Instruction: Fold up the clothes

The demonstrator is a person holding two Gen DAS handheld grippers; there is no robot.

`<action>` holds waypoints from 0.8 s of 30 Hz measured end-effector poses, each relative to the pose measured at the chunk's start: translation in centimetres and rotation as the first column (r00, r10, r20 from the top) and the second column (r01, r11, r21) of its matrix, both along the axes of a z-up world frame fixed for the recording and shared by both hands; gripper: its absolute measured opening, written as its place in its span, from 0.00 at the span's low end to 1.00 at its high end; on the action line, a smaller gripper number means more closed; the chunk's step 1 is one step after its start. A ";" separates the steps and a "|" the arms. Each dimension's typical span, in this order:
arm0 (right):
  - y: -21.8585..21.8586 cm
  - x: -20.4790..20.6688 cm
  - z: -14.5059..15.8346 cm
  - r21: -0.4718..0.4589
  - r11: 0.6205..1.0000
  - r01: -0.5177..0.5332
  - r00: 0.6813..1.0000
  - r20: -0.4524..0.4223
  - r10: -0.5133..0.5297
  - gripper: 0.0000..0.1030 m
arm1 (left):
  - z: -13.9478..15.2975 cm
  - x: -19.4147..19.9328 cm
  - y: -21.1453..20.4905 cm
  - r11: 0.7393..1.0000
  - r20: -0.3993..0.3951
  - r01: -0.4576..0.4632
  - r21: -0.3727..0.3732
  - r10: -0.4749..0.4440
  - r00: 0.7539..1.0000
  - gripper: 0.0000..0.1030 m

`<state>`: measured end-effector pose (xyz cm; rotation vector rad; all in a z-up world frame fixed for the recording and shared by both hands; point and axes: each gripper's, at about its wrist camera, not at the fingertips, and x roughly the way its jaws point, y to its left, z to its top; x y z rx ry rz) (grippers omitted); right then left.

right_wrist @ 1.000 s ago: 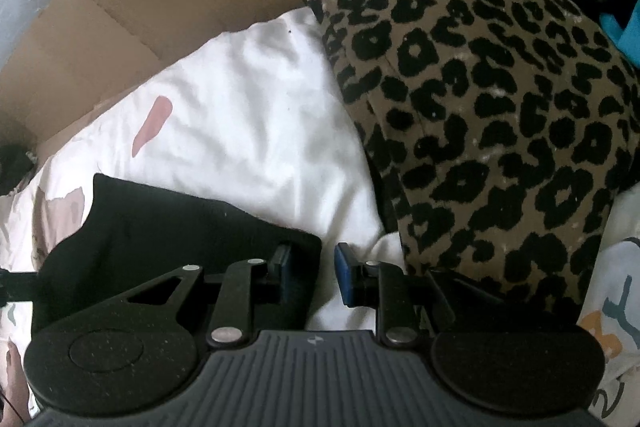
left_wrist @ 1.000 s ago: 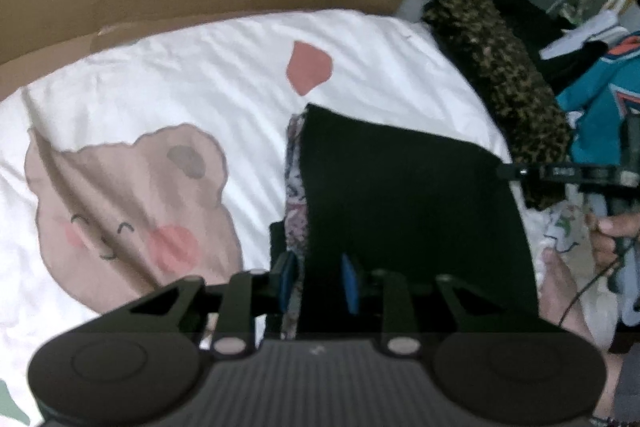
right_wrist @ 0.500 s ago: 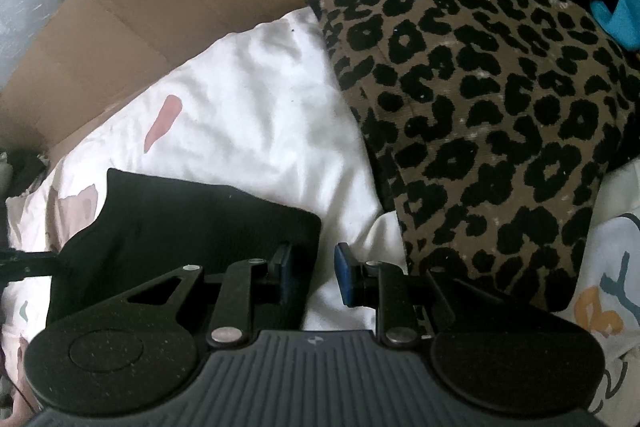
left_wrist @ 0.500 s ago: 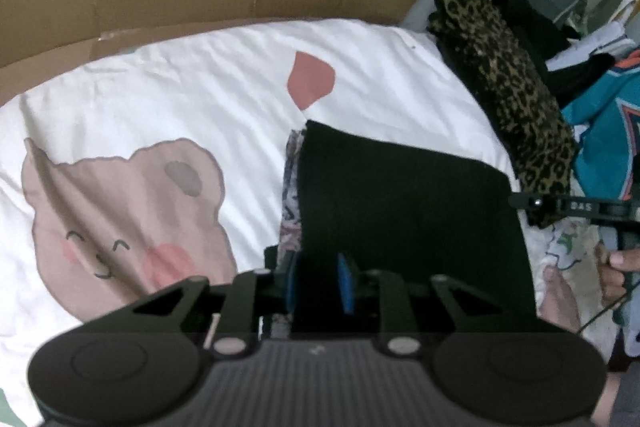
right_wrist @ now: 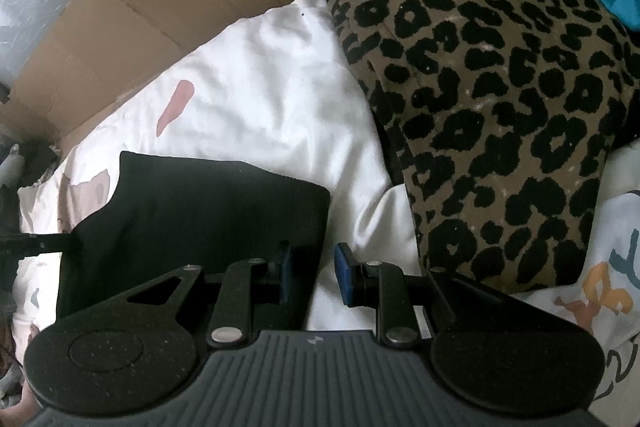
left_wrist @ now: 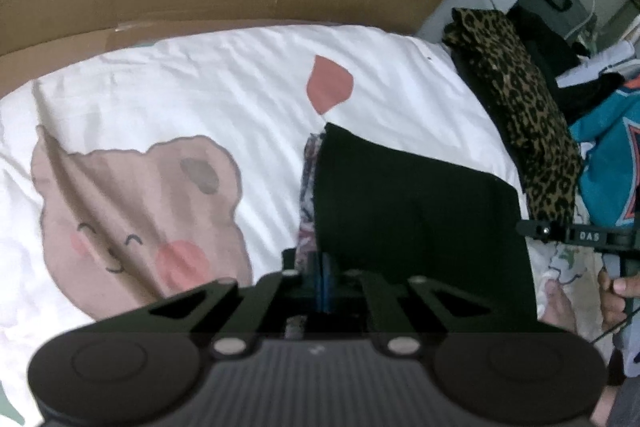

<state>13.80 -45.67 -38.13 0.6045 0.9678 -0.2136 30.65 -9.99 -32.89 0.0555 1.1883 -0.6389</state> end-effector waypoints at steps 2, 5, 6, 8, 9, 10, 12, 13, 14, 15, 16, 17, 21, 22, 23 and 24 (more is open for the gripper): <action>0.1 -0.1 0.0 0.008 1.000 -0.001 1.000 -0.002 0.001 0.26 | 0.0 0.0 0.3 1.000 -0.001 -0.006 -0.001 0.006 1.000 0.01; 0.3 -0.2 0.0 0.031 1.000 -0.007 1.000 -0.006 0.007 0.26 | -0.1 0.0 0.6 1.000 -0.003 -0.014 0.000 0.014 1.000 0.01; 0.4 -0.2 0.0 0.041 0.999 -0.010 1.000 -0.007 0.010 0.26 | -0.2 -0.1 0.7 1.000 -0.003 -0.014 0.002 0.014 1.000 0.01; 0.5 -0.5 -0.1 0.065 0.998 -0.014 1.000 -0.009 0.015 0.26 | -0.4 -0.1 0.6 1.000 0.002 -0.012 0.006 0.012 1.000 0.01; 0.5 -0.6 -0.2 0.080 0.997 -0.015 1.000 -0.009 0.016 0.26 | -0.5 -0.2 0.6 1.000 0.007 -0.008 0.010 0.008 1.000 0.01; 0.5 -0.8 -0.3 0.096 0.995 -0.016 1.000 -0.010 0.017 0.26 | -0.5 -0.2 0.5 1.000 0.014 -0.001 0.016 0.001 1.000 0.01; 0.6 -1.2 -0.7 0.141 0.990 -0.021 1.000 -0.013 0.023 0.26 | -0.6 -0.4 0.4 1.000 0.022 0.006 0.025 -0.007 1.000 0.01; 0.6 -1.3 -1.0 0.164 0.986 -0.023 0.999 -0.019 0.026 0.26 | -0.7 -0.5 0.4 0.999 0.025 0.010 0.033 -0.011 1.000 0.01; 0.6 -1.4 -1.3 0.187 0.982 -0.025 0.999 -0.024 0.030 0.26 | -0.9 -0.6 0.3 0.999 0.028 0.015 0.041 -0.016 0.999 0.01; 0.7 -1.5 -1.6 0.209 0.978 -0.026 0.999 -0.029 0.033 0.26 | -1.0 -0.7 0.2 0.998 0.030 0.021 0.051 -0.022 0.999 0.01; 0.8 -1.5 -1.9 0.227 0.973 -0.026 0.999 -0.032 0.034 0.26 | -1.2 -0.7 0.1 0.998 0.030 0.022 0.056 -0.024 0.999 0.01; 0.8 -1.5 -2.2 0.248 0.968 -0.028 0.999 -0.033 0.037 0.26 | -1.3 -0.8 0.0 0.998 0.029 0.024 0.060 -0.025 0.999 0.01; 0.8 -0.9 -3.3 0.323 0.946 -0.029 0.998 -0.038 0.044 0.27 | -1.7 -0.8 0.0 0.997 0.027 0.023 0.069 -0.025 0.999 0.01; 0.7 -1.0 -3.3 0.336 0.942 -0.027 0.998 -0.037 0.042 0.27 | -1.8 -0.7 0.0 0.997 0.026 0.024 0.071 -0.026 0.999 0.01; 0.6 -1.0 -3.4 0.348 0.937 -0.025 0.999 -0.036 0.040 0.26 | -1.8 -0.7 0.0 0.997 0.026 0.024 0.073 -0.026 0.999 0.01; 0.5 -1.1 -3.3 0.354 0.935 -0.028 0.999 -0.033 0.042 0.17 | -1.8 -0.7 0.0 0.997 0.026 0.024 0.075 -0.026 0.999 0.01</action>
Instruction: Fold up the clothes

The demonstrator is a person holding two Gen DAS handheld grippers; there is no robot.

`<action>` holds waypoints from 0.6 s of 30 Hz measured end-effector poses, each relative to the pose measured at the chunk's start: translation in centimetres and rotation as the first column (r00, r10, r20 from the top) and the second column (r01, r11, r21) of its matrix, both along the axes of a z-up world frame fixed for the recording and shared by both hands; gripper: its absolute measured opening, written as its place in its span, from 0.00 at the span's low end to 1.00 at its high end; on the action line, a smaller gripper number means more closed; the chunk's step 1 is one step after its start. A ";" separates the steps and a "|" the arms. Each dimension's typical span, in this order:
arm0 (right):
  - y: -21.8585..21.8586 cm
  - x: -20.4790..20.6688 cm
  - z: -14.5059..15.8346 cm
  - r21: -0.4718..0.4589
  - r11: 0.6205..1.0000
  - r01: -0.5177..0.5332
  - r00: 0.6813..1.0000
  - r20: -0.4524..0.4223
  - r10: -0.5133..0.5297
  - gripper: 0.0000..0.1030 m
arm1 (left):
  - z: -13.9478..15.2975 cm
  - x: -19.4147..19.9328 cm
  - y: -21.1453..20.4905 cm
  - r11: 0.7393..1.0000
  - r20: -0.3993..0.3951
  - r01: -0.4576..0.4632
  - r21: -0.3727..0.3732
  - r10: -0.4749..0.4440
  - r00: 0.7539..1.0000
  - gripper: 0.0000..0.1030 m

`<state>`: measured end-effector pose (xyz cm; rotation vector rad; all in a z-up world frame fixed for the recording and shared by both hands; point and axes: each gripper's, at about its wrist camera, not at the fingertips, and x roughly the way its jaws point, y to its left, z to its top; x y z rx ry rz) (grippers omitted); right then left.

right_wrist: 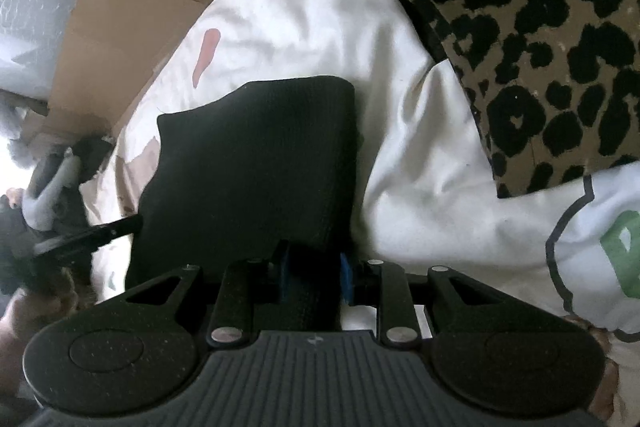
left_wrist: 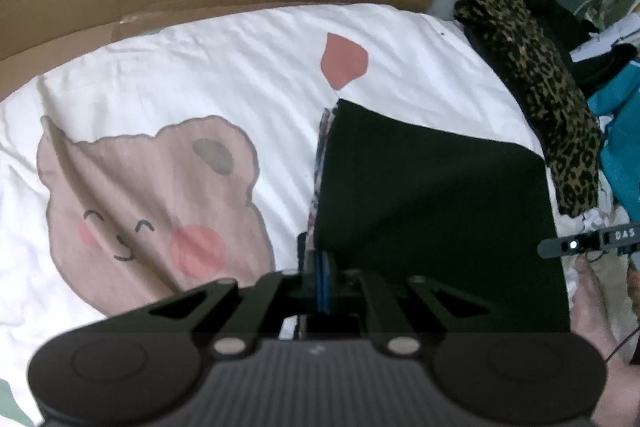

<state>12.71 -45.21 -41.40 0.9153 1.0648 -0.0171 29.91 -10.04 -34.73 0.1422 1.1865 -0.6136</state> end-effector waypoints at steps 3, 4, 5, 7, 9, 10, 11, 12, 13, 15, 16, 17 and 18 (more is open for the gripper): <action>-0.1 -0.2 1.1 -0.021 0.999 -0.030 0.999 0.024 0.031 0.05 | -0.1 0.0 -0.1 1.000 0.002 0.002 0.007 -0.002 1.000 0.01; -0.1 -0.3 1.5 -0.019 0.999 -0.032 0.999 0.033 0.033 0.05 | -0.1 0.1 -0.2 1.000 0.002 0.002 0.009 -0.002 1.000 0.01; -0.3 -0.4 1.6 -0.008 1.000 -0.024 0.999 0.038 0.024 0.05 | -0.1 0.1 -0.1 1.000 0.001 0.001 0.010 -0.001 1.000 0.01; -0.5 -0.6 1.3 0.019 1.000 -0.005 0.999 0.031 0.005 0.07 | -0.2 0.1 -0.1 1.000 -0.002 -0.002 0.010 0.002 1.000 0.01; -0.6 -0.6 0.7 0.044 0.999 0.007 1.000 0.015 -0.008 0.10 | -0.3 0.2 -0.1 1.000 -0.005 -0.007 0.009 0.007 1.000 0.01; -0.5 -0.6 0.2 0.061 0.998 0.005 1.000 0.004 -0.005 0.18 | -0.3 0.1 0.0 1.000 -0.005 -0.008 0.008 0.008 1.000 0.01; -0.4 -0.6 -0.3 0.079 0.997 0.003 1.000 -0.007 -0.003 0.22 | -0.4 0.1 0.0 1.000 -0.004 -0.008 0.008 0.008 1.000 0.01; -0.2 -0.6 -0.7 0.093 0.996 0.000 1.000 -0.014 0.002 0.26 | -0.4 0.1 0.0 1.000 -0.004 -0.008 0.007 0.008 1.000 0.01; 0.1 -0.4 -0.9 0.100 0.995 -0.009 1.000 -0.012 0.011 0.26 | -0.4 0.0 0.0 1.000 -0.003 -0.008 0.007 0.008 1.000 0.01; 0.8 -0.2 -1.3 0.114 0.993 -0.027 1.000 -0.006 0.028 0.26 | -0.5 0.1 0.1 1.000 -0.005 -0.009 0.006 0.009 1.000 0.02; 1.0 -0.1 -1.4 0.120 0.992 -0.034 0.999 -0.002 0.034 0.26 | -0.5 0.1 0.1 1.000 -0.008 -0.010 0.007 0.010 1.000 0.02; 1.0 -0.1 -1.3 0.121 0.992 -0.034 0.999 0.007 0.034 0.24 | -0.4 0.3 0.0 1.000 -0.015 -0.003 0.017 0.003 1.000 0.02; 1.0 -0.1 -1.2 0.123 0.992 -0.035 0.999 0.015 0.033 0.15 | -0.2 0.4 -0.1 1.000 -0.022 0.004 0.028 -0.004 1.000 0.04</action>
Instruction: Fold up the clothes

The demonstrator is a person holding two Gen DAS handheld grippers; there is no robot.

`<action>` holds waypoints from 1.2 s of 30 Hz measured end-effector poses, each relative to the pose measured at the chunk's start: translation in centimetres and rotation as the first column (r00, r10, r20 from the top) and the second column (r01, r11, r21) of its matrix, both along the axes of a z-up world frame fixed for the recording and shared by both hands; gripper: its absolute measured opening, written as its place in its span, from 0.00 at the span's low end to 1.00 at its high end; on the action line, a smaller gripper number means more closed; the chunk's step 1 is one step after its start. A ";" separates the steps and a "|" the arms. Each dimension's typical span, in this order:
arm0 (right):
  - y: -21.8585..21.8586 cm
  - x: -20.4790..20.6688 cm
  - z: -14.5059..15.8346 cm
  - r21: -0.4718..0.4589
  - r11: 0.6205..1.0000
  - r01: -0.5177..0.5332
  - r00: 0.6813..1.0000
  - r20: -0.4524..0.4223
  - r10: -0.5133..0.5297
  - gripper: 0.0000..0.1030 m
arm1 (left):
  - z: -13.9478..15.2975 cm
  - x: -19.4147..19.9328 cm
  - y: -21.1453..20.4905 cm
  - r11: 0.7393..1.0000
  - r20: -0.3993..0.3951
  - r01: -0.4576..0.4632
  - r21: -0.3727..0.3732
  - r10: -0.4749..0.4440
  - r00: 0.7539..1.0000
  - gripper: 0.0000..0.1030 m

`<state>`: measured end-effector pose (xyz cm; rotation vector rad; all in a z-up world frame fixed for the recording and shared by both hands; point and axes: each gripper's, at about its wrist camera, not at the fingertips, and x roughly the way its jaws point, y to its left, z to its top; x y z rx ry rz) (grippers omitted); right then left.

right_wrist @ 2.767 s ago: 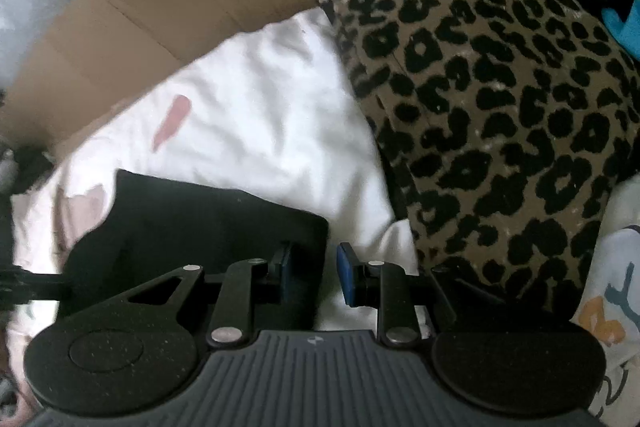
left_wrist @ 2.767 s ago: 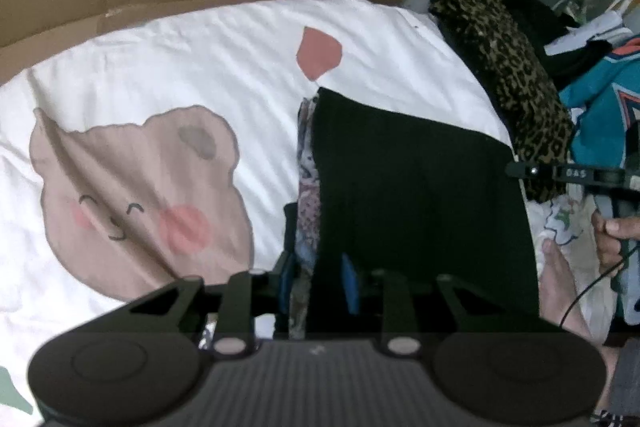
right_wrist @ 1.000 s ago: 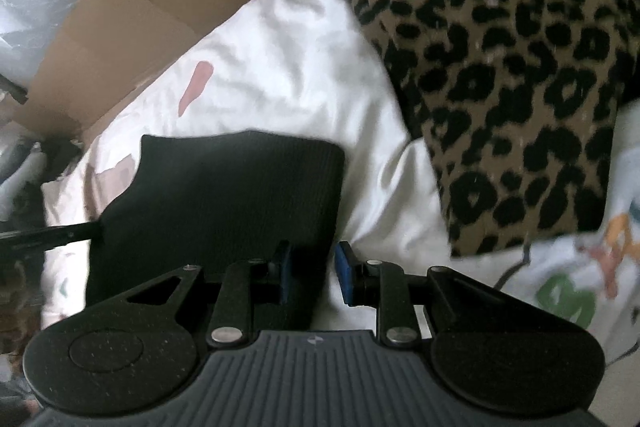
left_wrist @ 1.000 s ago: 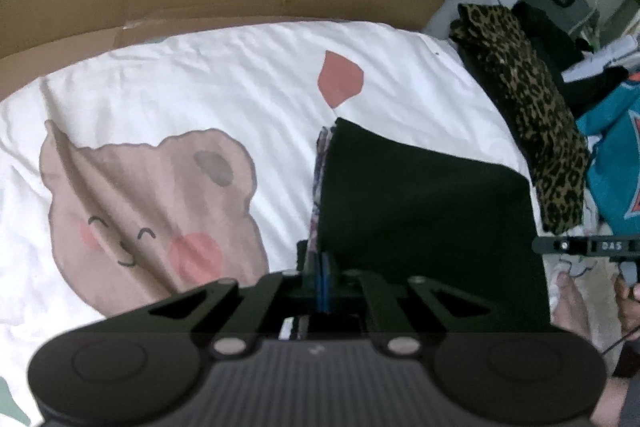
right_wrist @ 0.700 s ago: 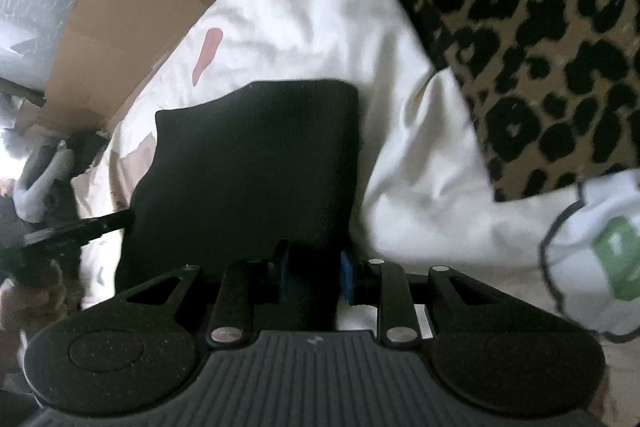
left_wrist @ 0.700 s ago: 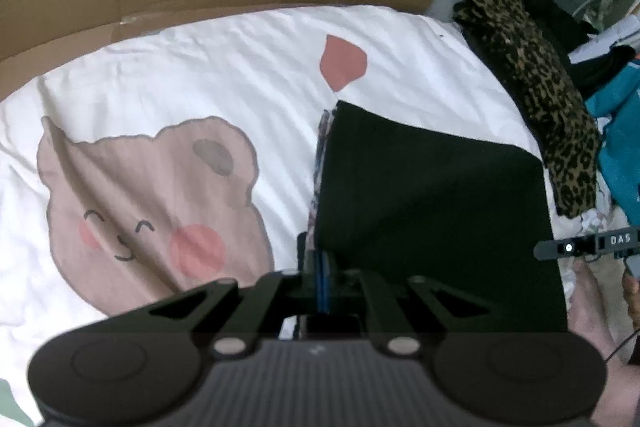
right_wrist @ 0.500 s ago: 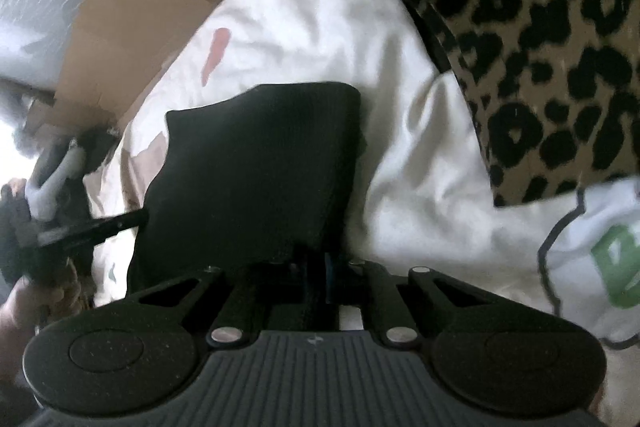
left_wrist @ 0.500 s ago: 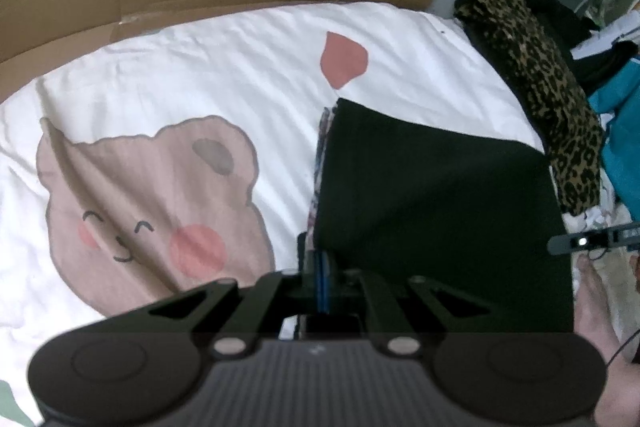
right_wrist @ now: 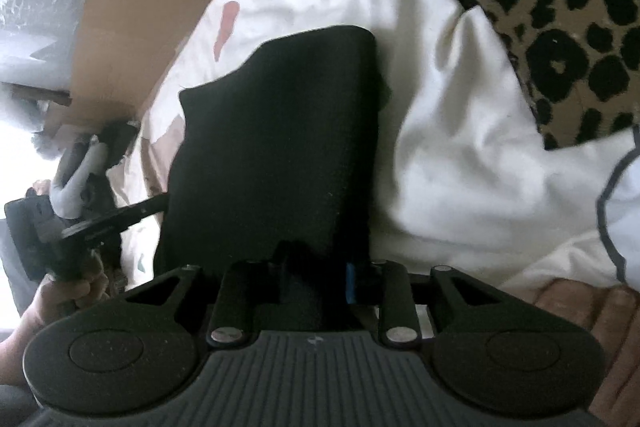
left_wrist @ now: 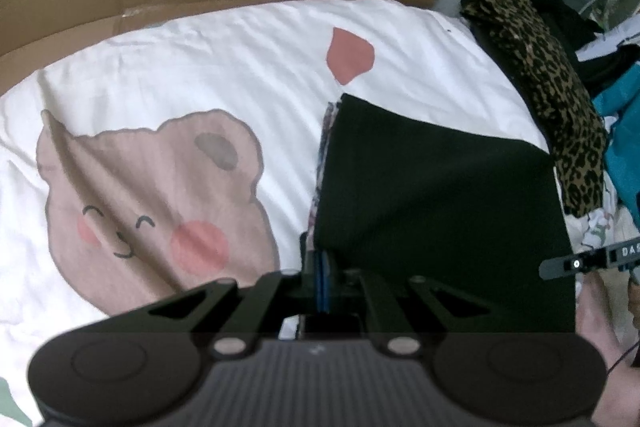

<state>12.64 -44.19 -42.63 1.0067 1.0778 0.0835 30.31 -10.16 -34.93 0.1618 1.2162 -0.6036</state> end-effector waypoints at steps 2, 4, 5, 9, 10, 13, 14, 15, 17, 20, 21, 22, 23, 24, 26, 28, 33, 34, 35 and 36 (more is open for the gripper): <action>0.0 -0.1 0.3 0.001 1.000 0.000 1.000 0.011 0.000 0.07 | 0.7 0.4 0.0 1.000 -0.010 0.008 0.019 -0.008 1.000 0.12; -0.2 -0.2 0.8 0.017 1.000 0.022 1.000 0.007 -0.022 0.07 | 1.6 0.8 0.4 1.000 -0.016 -0.008 0.019 0.008 1.000 0.31; -0.3 -0.4 1.1 0.022 0.999 0.028 1.000 0.012 -0.028 0.07 | 2.0 1.0 0.6 1.000 -0.022 -0.016 0.006 0.016 1.000 0.45; -0.1 -0.5 1.7 0.004 1.000 0.017 1.000 0.022 -0.017 0.07 | 2.0 1.2 0.8 0.996 -0.060 -0.035 -0.085 0.030 0.998 0.52; -0.1 -0.4 1.8 -0.002 1.000 0.013 1.000 0.020 -0.013 0.07 | 1.7 1.4 0.9 0.991 -0.089 -0.049 -0.122 0.038 0.995 0.53; 0.1 -0.1 1.8 -0.017 1.000 0.001 1.000 0.016 0.000 0.07 | 0.3 1.6 0.8 0.985 -0.121 -0.071 -0.155 0.052 0.991 0.58; 0.2 -0.1 1.8 -0.021 1.000 -0.002 1.000 0.017 0.003 0.07 | -0.2 1.7 0.8 0.988 -0.118 -0.074 -0.136 0.058 0.991 0.58; 0.3 -0.1 1.8 -0.025 1.000 -0.005 1.000 0.017 0.005 0.07 | -0.7 1.9 0.8 0.989 -0.130 -0.080 -0.127 0.063 0.990 0.58; 0.2 -0.2 1.7 -0.026 1.000 -0.005 1.000 0.012 0.006 0.07 | -1.8 2.1 1.1 0.984 -0.172 -0.105 -0.146 0.079 0.982 0.58; 0.1 -0.3 1.4 -0.035 0.999 -0.008 1.000 0.000 0.008 0.07 | -2.9 2.2 1.4 0.977 -0.206 -0.124 -0.173 0.087 0.975 0.60; 0.0 -0.3 1.2 -0.039 0.999 -0.011 1.000 -0.003 0.011 0.07 | -3.2 2.3 1.4 0.974 -0.227 -0.132 -0.185 0.088 0.970 0.60; 0.0 -0.3 1.0 -0.043 0.999 -0.014 1.000 -0.006 0.014 0.07 | -3.7 2.5 1.6 0.968 -0.255 -0.148 -0.201 0.094 0.962 0.60; -0.1 -0.3 0.8 -0.046 0.999 -0.015 1.000 -0.009 0.014 0.07 | -4.0 2.6 1.7 0.964 -0.268 -0.155 -0.214 0.095 0.959 0.59; -0.1 -0.4 0.6 -0.049 0.999 -0.012 1.000 -0.011 0.012 0.07 | -4.4 2.6 1.7 0.960 -0.281 -0.163 -0.226 0.096 0.955 0.59; -0.2 -0.5 0.2 -0.047 0.999 -0.004 1.000 -0.015 0.003 0.07 | -4.6 2.7 1.8 0.957 -0.285 -0.159 -0.242 0.087 0.954 0.57; -0.2 -0.5 0.2 -0.045 0.999 -0.001 1.000 -0.016 0.001 0.07 | -4.3 2.8 1.8 0.956 -0.278 -0.151 -0.251 0.078 0.957 0.48; 0.0 -0.4 1.1 -0.056 0.998 -0.012 1.000 -0.004 0.012 0.07 | -3.1 2.7 2.4 0.951 -0.263 -0.144 -0.273 0.070 0.962 0.32; 0.0 -0.4 1.4 -0.056 0.998 -0.013 1.000 0.001 0.013 0.07 | -2.9 2.8 2.6 0.948 -0.267 -0.147 -0.282 0.070 0.961 0.32; 0.0 -0.4 1.5 -0.052 0.999 -0.010 1.000 0.006 0.010 0.07 | -2.9 2.8 2.8 0.946 -0.264 -0.140 -0.293 0.060 0.963 0.33; 0.0 -0.4 1.6 -0.048 0.999 -0.006 1.000 0.008 0.007 0.08 | -2.9 2.7 2.9 0.947 -0.262 -0.130 -0.295 0.051 0.964 0.38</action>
